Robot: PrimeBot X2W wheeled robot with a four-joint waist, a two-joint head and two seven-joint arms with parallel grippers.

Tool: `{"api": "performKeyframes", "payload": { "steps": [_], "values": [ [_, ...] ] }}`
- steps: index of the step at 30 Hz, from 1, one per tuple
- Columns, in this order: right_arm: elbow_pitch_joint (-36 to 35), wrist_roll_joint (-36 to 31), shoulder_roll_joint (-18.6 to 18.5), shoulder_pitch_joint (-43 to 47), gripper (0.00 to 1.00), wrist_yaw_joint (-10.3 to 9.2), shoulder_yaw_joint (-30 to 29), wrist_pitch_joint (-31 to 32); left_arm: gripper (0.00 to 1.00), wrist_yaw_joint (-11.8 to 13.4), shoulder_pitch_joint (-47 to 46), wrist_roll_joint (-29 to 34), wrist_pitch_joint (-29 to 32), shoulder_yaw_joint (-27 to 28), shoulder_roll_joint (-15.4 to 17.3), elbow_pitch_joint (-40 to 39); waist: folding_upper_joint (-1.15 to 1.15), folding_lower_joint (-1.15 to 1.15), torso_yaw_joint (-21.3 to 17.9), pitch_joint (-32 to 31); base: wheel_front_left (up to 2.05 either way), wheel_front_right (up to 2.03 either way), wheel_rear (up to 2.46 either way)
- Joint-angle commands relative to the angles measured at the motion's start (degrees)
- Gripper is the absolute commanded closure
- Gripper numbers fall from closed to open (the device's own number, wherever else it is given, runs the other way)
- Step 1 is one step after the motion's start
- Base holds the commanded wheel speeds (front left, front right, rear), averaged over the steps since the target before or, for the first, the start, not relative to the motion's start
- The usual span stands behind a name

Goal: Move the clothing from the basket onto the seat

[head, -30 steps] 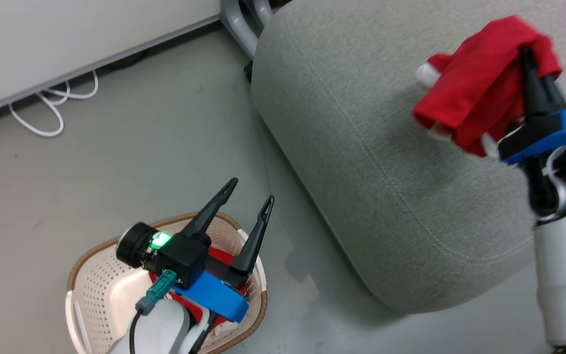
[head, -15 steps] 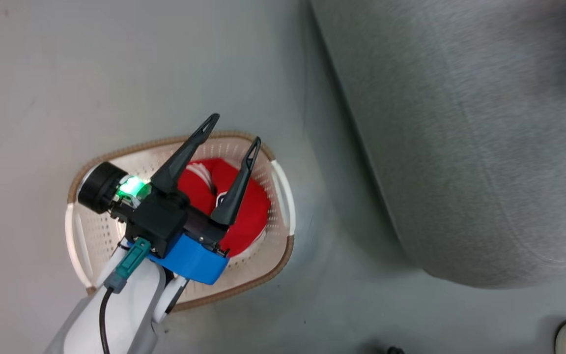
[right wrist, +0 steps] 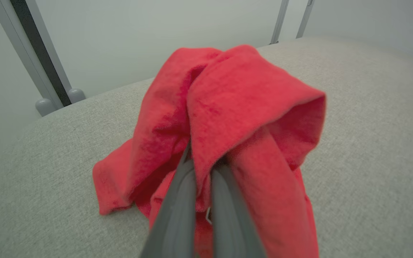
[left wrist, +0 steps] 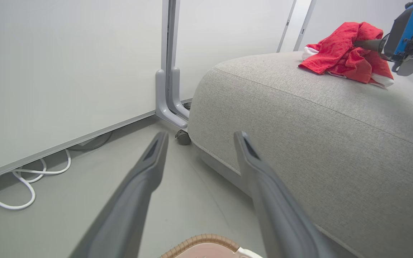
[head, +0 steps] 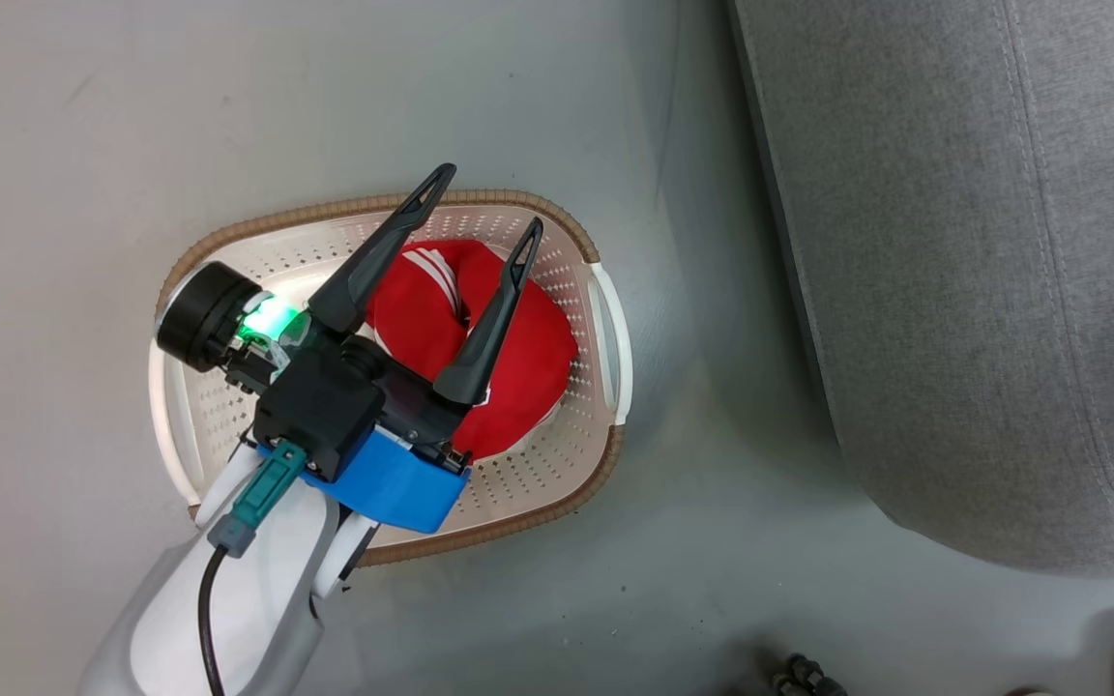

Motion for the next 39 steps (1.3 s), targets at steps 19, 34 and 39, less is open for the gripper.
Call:
{"api": "performKeyframes", "payload": {
  "steps": [19, 34, 39],
  "values": [
    [6.99, 2.48, -3.73, -2.56, 0.0, 0.01, 4.39, -2.2, 0.0, -0.11, 0.17, -1.07, -0.27, 0.56, -0.41, 1.22, 0.0, -0.01, -0.58, -2.99, 0.0, 0.0, 0.0],
    [7.26, 6.79, -5.44, 3.95, 0.0, 0.01, 12.25, -3.51, 0.0, -0.11, 2.93, -2.11, -0.27, 1.92, -2.92, 2.99, 0.0, -0.01, 0.95, -10.01, 0.0, 0.0, 0.0],
    [4.04, 7.96, -4.98, 10.63, 0.0, 0.01, 15.74, -2.4, 0.0, -0.11, 6.02, -3.06, -0.27, 3.65, -5.21, 4.4, 0.0, -0.01, 2.36, -16.13, 0.0, 0.0, 0.0]
  ]
}}
